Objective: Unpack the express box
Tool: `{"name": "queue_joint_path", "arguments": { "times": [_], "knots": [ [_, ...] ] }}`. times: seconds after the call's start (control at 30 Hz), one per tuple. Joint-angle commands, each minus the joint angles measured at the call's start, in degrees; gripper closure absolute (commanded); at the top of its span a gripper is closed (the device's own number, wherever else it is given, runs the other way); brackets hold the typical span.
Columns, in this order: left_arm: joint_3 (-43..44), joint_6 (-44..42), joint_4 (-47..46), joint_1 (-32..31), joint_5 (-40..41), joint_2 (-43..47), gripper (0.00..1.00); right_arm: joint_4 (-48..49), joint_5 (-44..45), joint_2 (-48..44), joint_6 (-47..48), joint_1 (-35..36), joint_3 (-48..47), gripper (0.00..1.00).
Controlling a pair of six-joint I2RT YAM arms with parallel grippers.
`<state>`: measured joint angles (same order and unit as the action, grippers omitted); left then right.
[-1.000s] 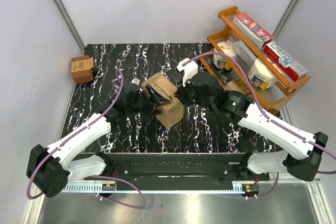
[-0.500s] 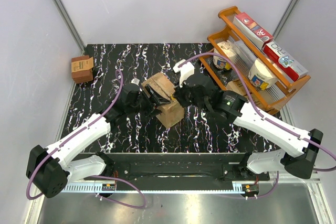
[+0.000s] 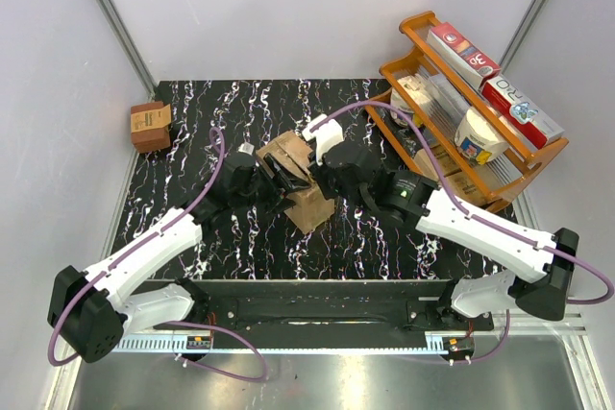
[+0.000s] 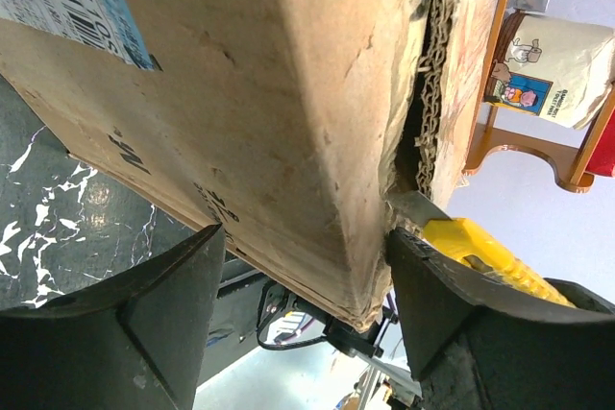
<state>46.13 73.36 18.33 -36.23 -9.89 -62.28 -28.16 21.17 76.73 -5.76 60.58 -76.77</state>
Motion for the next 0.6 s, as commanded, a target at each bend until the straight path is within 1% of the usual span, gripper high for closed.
{"name": "queue_joint_path", "arguments": {
  "times": [0.0, 0.13, 0.3, 0.37, 0.47, 0.53, 0.57],
  "knots": [
    [-0.43, -0.41, 0.04, -0.42, -0.83, 1.46, 0.28, -1.46, 2.39, 0.00, 1.72, 0.42, -4.77, 1.00],
    [-0.78, -0.59, 0.04, -0.42, -0.57, 1.72, 0.28, -1.72, 3.88, -2.11, 2.33, 0.33, -9.00, 1.00],
    [-0.69, -1.38, -0.05, -0.42, -0.39, 2.34, 0.28, -2.16, 10.28, -3.87, 2.51, 0.33, -11.12, 1.00],
    [-0.78, -2.61, -2.23, -0.42, -0.92, 2.95, 0.24, -3.91, 15.36, -3.26, 2.07, 0.24, -11.29, 1.00],
    [0.27, -5.42, -4.70, -0.42, -1.97, 3.57, 0.20, -6.28, 20.47, -1.85, 1.02, -0.45, -10.42, 1.00],
    [2.29, -8.30, -4.10, -0.42, -1.63, 4.18, 0.16, -8.21, 21.37, -1.15, -0.56, -1.33, -9.63, 1.00],
    [2.91, -9.19, -3.57, -0.34, -0.58, 4.45, 0.14, -8.66, 20.94, -0.62, -1.26, -2.90, -8.49, 1.00]
  ]
}}
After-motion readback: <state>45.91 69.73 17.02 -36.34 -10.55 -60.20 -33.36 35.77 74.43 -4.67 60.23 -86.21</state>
